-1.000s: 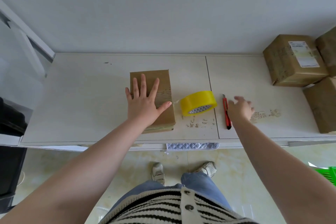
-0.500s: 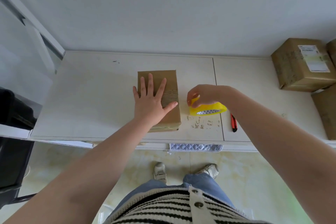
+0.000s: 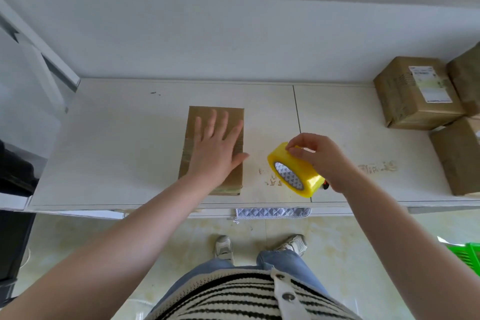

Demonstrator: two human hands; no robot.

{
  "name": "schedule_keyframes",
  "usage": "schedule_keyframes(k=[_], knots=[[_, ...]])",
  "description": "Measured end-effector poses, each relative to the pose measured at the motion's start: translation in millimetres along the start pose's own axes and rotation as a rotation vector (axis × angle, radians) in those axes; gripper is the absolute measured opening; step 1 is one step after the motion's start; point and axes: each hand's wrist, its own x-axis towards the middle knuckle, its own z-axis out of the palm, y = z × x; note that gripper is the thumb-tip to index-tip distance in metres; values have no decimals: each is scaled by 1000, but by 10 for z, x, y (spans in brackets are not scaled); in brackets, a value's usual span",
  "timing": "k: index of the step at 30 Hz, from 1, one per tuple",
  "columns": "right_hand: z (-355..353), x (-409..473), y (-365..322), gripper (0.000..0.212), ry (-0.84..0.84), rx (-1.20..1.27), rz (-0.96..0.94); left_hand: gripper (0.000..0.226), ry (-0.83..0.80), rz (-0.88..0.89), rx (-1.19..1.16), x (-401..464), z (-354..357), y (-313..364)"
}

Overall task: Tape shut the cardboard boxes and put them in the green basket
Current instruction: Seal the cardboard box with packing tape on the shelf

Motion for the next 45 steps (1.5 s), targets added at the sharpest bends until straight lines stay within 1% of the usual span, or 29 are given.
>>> schedule_keyframes(k=[1, 2, 3, 4, 5, 7, 10, 13, 16, 18, 19, 21, 22, 23, 25, 27, 28, 30, 32, 33, 34, 36, 38, 40, 42, 45], knots=[[19, -42, 19, 15, 38, 59, 1, 71, 54, 35, -186, -8, -59, 143], [54, -78, 34, 20, 63, 112, -2, 62, 58, 41, -409, -13, -119, 292], [99, -113, 34, 24, 82, 157, -4, 53, 30, 19, -609, -17, -168, 433], [146, -146, 18, 27, 97, 202, -7, 44, 3, -22, -753, -20, -201, 556], [189, -176, -3, 29, 110, 247, -13, 36, -1, -74, -849, -20, -224, 651], [267, -220, -41, 27, 121, 322, -41, 22, 51, -188, -958, -7, -250, 755], [358, -266, -48, 25, 128, 355, -90, 13, 123, -302, -1073, 2, -263, 789], [397, -260, -4, 29, 149, 360, -131, 12, 146, -346, -1102, -2, -286, 824], [405, -229, 25, 51, 172, 378, -139, 14, 115, -396, -1153, 13, -288, 869], [427, -222, 9, 47, 247, 328, -176, 14, 113, -382, -1173, 2, -313, 891], [442, -222, -1, 42, 280, 292, -189, 14, 128, -348, -1131, 8, -319, 887], [459, -226, 6, 36, 308, 244, -176, 15, 150, -248, -933, 31, -329, 868], [455, -231, 22, 34, 305, 238, -160, 14, 137, -224, -870, 50, -327, 854], [440, -237, 44, 32, 281, 267, -144, 13, 114, -221, -865, 77, -330, 838], [398, -269, 83, 30, 174, 417, -133, 13, 89, -224, -907, 117, -347, 797], [377, -305, 116, 32, 86, 533, -142, 14, 110, -186, -884, 137, -386, 751], [373, -309, 125, 32, 79, 540, -144, 15, 141, -140, -818, 138, -410, 745], [369, -275, 110, 33, 119, 501, -146, 21, 236, -48, -648, 119, -462, 805], [362, -223, 55, 32, 188, 439, -148, 26, 317, 2, -602, 89, -524, 914], [354, -196, 26, 32, 218, 412, -148, 25, 333, 13, -616, 95, -538, 947], [344, -178, 9, 32, 238, 395, -145, 23, 317, -14, -665, 112, -545, 948], [324, -145, -8, 30, 241, 420, -146, 16, 220, -142, -835, 183, -555, 883], [328, -120, -34, 22, 221, 476, -133, 14, 152, -210, -938, 243, -557, 808], [354, -100, -62, 15, 191, 551, -101, 14, 120, -202, -997, 262, -554, 760], [372, -84, -80, 15, 164, 587, -59, 15, 107, -188, -1031, 247, -542, 741], [373, -77, -91, 20, 156, 604, -3, 23, 109, -162, -979, 221, -490, 736]])
